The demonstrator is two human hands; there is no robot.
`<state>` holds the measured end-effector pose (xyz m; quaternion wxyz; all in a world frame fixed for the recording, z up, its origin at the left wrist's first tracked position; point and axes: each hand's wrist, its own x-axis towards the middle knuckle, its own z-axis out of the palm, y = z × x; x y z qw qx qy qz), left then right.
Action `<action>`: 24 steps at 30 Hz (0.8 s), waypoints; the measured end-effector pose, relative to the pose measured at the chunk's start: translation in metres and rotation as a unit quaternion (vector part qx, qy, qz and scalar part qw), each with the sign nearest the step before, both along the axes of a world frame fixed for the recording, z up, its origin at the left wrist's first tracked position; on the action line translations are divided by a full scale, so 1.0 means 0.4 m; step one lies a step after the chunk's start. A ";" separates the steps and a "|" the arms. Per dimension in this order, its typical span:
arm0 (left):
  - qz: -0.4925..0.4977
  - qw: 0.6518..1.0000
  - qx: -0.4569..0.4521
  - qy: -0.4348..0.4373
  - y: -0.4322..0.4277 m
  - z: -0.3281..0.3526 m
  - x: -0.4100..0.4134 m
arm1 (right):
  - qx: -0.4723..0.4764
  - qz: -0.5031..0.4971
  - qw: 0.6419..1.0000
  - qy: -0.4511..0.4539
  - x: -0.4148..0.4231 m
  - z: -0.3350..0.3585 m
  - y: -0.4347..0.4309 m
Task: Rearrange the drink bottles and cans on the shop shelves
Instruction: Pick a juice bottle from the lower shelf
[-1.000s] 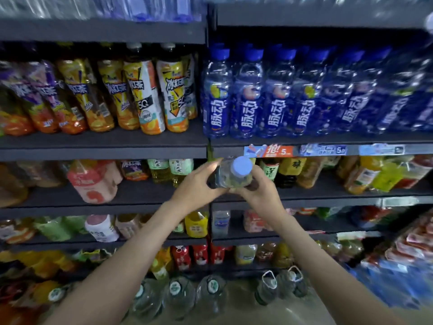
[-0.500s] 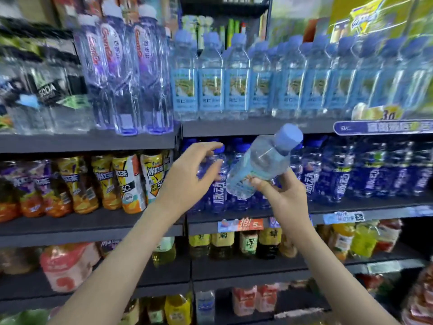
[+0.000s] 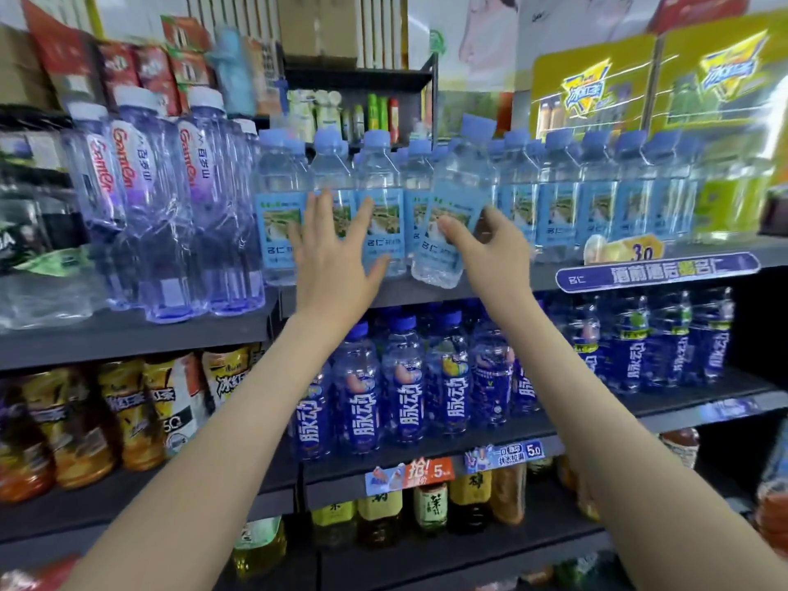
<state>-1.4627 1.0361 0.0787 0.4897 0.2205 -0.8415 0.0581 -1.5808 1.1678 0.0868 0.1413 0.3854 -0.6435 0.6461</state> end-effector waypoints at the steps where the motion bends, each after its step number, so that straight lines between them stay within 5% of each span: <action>1: 0.021 1.000 0.007 -0.017 -0.007 0.003 -0.013 | 0.026 -0.006 1.000 0.008 -0.005 0.012 -0.015; 11: 0.071 0.997 0.007 -0.030 -0.022 -0.013 -0.066 | 0.161 -0.084 0.978 0.098 -0.048 0.013 -0.088; 24: 0.023 0.999 0.037 -0.007 0.048 -0.100 -0.062 | 0.097 -0.152 0.962 0.205 -0.019 -0.128 -0.080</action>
